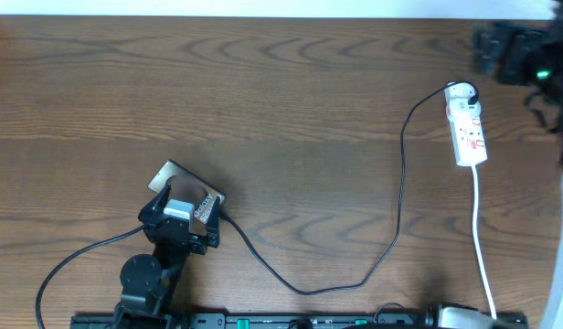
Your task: Plug charger to phone and switch on socket
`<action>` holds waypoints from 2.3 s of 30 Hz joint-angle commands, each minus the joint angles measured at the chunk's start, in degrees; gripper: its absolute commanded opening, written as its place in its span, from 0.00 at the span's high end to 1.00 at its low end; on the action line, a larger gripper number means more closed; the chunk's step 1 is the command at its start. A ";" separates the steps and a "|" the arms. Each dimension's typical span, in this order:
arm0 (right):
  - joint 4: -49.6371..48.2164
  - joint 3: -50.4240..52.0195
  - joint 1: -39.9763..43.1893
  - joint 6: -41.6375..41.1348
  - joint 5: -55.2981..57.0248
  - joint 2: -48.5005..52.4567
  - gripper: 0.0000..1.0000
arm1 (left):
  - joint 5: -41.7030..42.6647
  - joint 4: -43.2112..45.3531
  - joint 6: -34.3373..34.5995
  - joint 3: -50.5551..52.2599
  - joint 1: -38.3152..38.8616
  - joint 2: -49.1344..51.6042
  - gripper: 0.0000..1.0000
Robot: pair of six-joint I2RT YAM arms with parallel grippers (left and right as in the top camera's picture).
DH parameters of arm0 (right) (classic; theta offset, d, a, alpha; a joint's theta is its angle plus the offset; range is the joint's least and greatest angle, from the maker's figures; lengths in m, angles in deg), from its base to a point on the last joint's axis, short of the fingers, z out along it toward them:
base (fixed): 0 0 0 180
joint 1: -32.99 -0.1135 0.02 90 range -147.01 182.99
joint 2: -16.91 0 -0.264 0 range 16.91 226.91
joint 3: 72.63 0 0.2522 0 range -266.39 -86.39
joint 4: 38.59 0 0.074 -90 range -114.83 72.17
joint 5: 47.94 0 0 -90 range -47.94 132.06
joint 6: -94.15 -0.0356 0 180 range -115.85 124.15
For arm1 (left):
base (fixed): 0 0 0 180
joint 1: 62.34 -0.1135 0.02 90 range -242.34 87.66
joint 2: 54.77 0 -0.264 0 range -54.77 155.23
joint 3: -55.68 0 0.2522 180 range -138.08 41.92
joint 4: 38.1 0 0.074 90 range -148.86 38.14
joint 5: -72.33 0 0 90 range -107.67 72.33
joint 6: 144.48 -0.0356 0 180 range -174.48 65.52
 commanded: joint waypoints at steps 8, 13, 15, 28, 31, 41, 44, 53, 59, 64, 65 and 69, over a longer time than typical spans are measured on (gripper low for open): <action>-41.79 43.89 -10.97 1.60 -3.08 -27.71 0.01 | 0.79 -0.55 -0.15 1.44 -0.28 -0.39 0.07; -57.88 66.51 -10.67 2.05 -2.60 -44.68 0.01 | 0.79 -0.55 -0.15 1.44 -0.28 -0.39 0.07; -61.90 72.83 -10.64 2.08 -2.08 -49.75 0.01 | 0.79 -0.55 -0.15 1.44 -0.28 -0.39 0.07; -76.15 102.79 -10.64 3.56 0.31 -74.79 0.01 | 0.79 -0.55 -0.15 1.44 -0.28 -0.39 0.07; -70.55 104.19 -10.64 3.54 1.84 -79.17 0.01 | 0.79 -0.55 -0.15 1.44 -0.28 -0.39 0.07; -54.18 104.19 -9.31 -1.57 13.46 -80.74 0.01 | 0.79 -0.55 -0.15 1.44 -0.28 -0.39 0.07; -47.23 104.19 -8.98 -4.79 17.99 -80.70 0.01 | 0.79 -0.55 -0.15 1.44 -0.28 -0.39 0.07; -47.06 104.21 -8.66 3.43 16.52 -80.74 0.01 | 0.79 -0.55 -0.15 1.44 -0.28 -0.39 0.07; -46.64 104.26 -8.66 8.94 13.79 -80.74 0.01 | 0.79 -0.55 -0.15 1.44 -0.28 -0.39 0.07; -46.62 104.26 -7.04 8.09 13.16 -80.74 0.01 | 0.79 -0.57 -0.15 1.44 -0.28 -0.39 0.07; -46.90 104.26 -6.38 6.21 13.09 -80.74 0.01 | 0.79 -0.57 -0.15 1.44 -0.28 -0.39 0.07; -46.99 104.21 -2.01 5.46 13.09 -80.74 0.01 | 0.79 -0.55 -0.15 1.44 -0.28 -0.39 0.08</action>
